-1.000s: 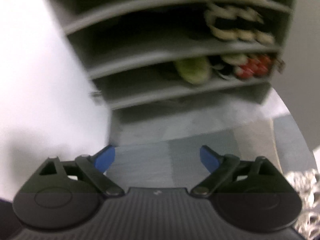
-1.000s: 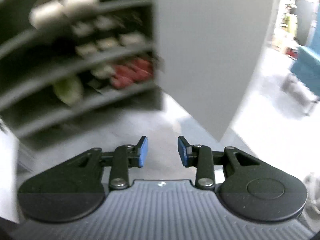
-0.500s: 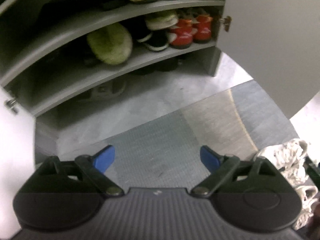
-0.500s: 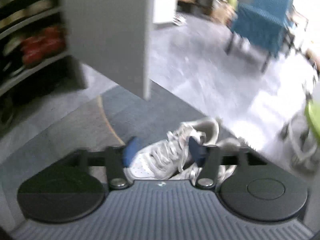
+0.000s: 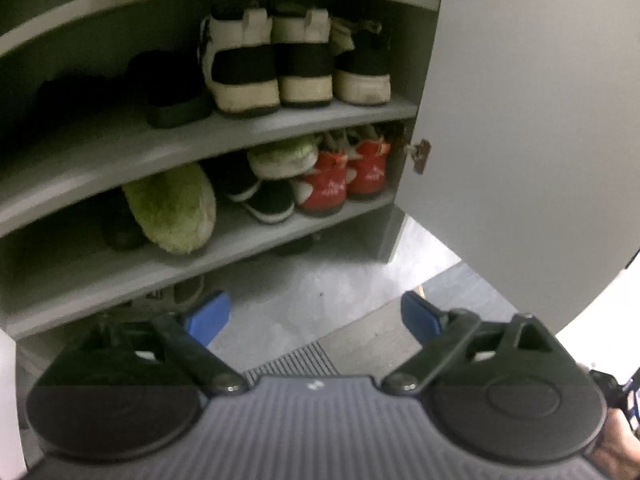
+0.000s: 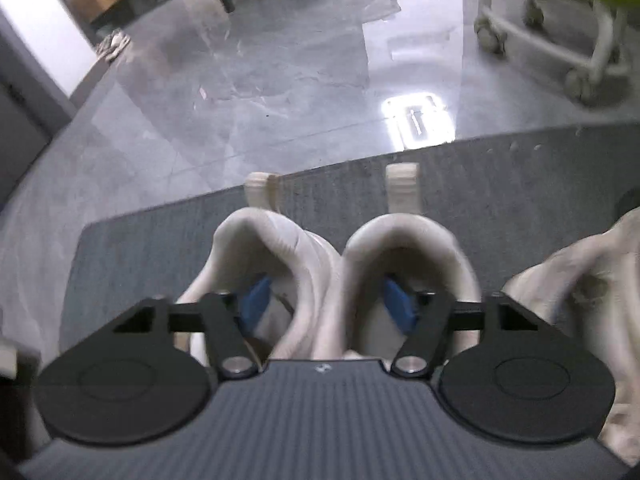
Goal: Organize scattered shoes
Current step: 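Grasp both white sneakers by their heel tabs with the right tool and lift, then carry the sneakers onto the shelf below the pink-striped sneaker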
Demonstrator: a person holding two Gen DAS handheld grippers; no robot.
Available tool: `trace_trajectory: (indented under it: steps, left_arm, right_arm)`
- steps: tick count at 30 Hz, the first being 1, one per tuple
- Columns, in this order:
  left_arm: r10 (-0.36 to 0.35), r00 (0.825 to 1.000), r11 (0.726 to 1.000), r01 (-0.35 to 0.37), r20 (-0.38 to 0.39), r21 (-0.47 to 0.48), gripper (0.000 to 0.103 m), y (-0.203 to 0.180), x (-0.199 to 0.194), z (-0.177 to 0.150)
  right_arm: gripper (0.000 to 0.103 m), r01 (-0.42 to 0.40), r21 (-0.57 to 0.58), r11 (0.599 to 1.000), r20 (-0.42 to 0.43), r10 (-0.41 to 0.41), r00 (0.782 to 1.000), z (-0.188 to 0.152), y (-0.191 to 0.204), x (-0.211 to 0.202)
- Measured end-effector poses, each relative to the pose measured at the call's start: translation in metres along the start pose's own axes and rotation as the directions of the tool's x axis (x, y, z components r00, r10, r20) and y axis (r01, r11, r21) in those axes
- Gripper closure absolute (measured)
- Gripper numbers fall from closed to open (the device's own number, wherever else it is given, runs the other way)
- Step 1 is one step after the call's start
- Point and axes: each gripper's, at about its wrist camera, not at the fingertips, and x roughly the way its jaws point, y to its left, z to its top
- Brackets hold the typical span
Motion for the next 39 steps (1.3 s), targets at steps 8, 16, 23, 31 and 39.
trace_trajectory:
  steps: [8,16,23,31,39]
  left_arm:
    - [0.092,0.994,0.996,-0.092,0.054,-0.001,0.008,0.017,-0.014,-0.003]
    - [0.142,0.982,0.99,-0.143,0.125,-0.001,0.005,0.03,-0.012,0.002]
    - [0.192,0.977,0.981,-0.188,0.095,-0.046,0.003,0.052,-0.006,0.002]
    - [0.255,0.96,0.956,-0.232,0.117,-0.178,0.003,0.091,-0.02,0.015]
    - [0.36,0.905,0.919,-0.301,0.229,-0.255,0.001,0.116,-0.045,0.032]
  right_arm:
    - [0.061,0.012,-0.145,0.989,0.09,0.001,0.996,-0.018,0.003,0.005]
    - [0.065,-0.159,-0.352,0.922,0.347,0.287,0.893,-0.082,0.014,-0.094]
    - [0.071,-0.263,-0.514,0.817,0.397,0.498,0.771,-0.126,0.017,-0.186]
    - [0.071,-0.372,-0.764,0.528,0.259,0.778,0.573,-0.097,0.046,-0.3]
    - [0.071,-0.473,-0.821,0.32,0.111,0.902,0.417,-0.085,0.12,-0.38]
